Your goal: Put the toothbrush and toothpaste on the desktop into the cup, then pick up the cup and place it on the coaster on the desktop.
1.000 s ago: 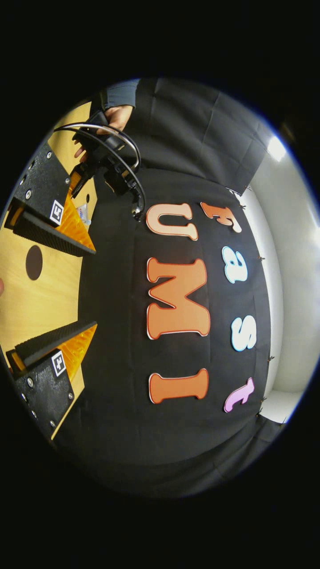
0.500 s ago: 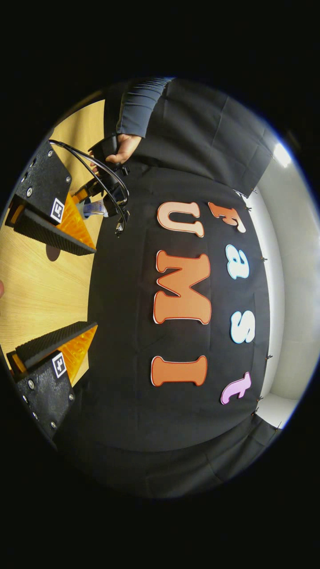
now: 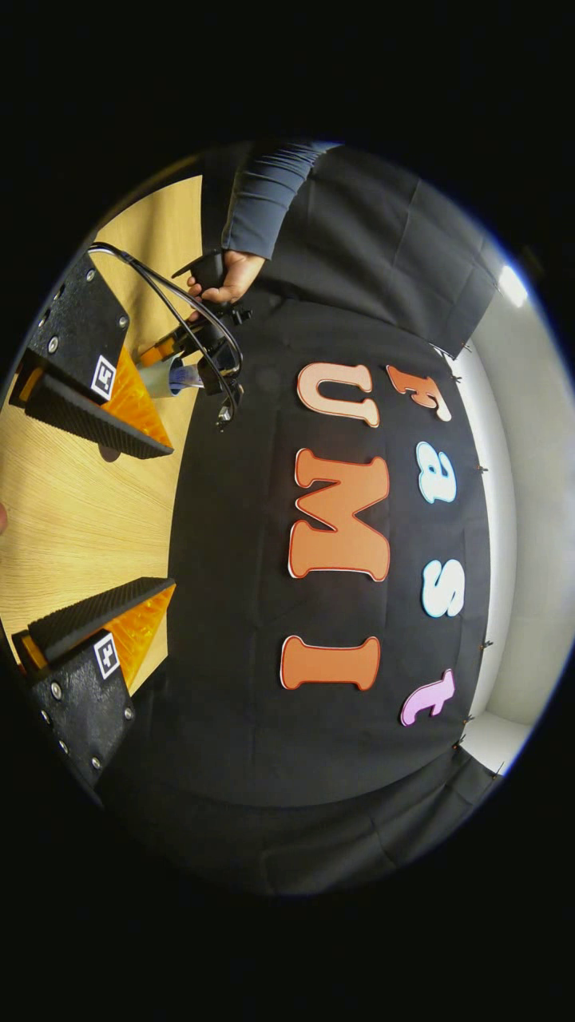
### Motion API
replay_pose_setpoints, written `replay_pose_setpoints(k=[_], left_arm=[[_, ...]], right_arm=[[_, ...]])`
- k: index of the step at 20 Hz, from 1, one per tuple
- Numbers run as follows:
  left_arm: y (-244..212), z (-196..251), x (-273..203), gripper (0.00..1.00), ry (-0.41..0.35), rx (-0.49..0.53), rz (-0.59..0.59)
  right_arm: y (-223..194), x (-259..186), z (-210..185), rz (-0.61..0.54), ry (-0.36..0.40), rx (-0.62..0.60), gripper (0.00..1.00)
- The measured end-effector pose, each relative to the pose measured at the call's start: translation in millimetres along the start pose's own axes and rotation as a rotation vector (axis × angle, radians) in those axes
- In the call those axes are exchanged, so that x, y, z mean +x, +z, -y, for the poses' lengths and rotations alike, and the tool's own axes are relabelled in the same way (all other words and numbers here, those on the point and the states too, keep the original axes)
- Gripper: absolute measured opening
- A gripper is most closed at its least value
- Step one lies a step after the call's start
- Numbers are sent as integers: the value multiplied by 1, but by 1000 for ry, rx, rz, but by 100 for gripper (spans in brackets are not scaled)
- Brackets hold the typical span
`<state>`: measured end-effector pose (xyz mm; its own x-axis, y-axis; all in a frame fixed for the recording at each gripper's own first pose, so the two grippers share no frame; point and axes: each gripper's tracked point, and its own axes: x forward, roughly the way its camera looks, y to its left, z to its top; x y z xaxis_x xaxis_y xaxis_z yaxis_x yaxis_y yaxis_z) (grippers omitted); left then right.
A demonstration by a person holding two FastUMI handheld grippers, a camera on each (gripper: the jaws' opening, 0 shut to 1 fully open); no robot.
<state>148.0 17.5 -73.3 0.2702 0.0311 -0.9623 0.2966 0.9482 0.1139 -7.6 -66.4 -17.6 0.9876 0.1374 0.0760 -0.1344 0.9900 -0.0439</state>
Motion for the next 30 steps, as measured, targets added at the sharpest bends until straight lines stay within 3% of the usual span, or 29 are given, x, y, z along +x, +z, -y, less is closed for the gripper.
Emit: replay_pose_setpoints(k=[5,12,14,20,27,28,30], left_arm=[[10,7,-3,28,-25,-5,26],[65,34,-36,28,-54,96,91],[48,31,-25,27,-81,113,91],[66,32,-25,28,-142,157,79],[64,38,-5,28,-139,131,45],[63,39,-1,28,-132,134,37],[62,41,4,35,-125,151,49]], right_arm=[[2,-1,3,1,-8,-1,90],[4,-8,12,9,-30,-8,90],[1,-12,18,-2,-41,-6,90],[0,-24,32,-5,-74,0,90],[-11,-31,42,-25,-93,11,90],[-12,-30,42,-26,-93,22,85],[-14,-27,39,-33,-89,41,90]])
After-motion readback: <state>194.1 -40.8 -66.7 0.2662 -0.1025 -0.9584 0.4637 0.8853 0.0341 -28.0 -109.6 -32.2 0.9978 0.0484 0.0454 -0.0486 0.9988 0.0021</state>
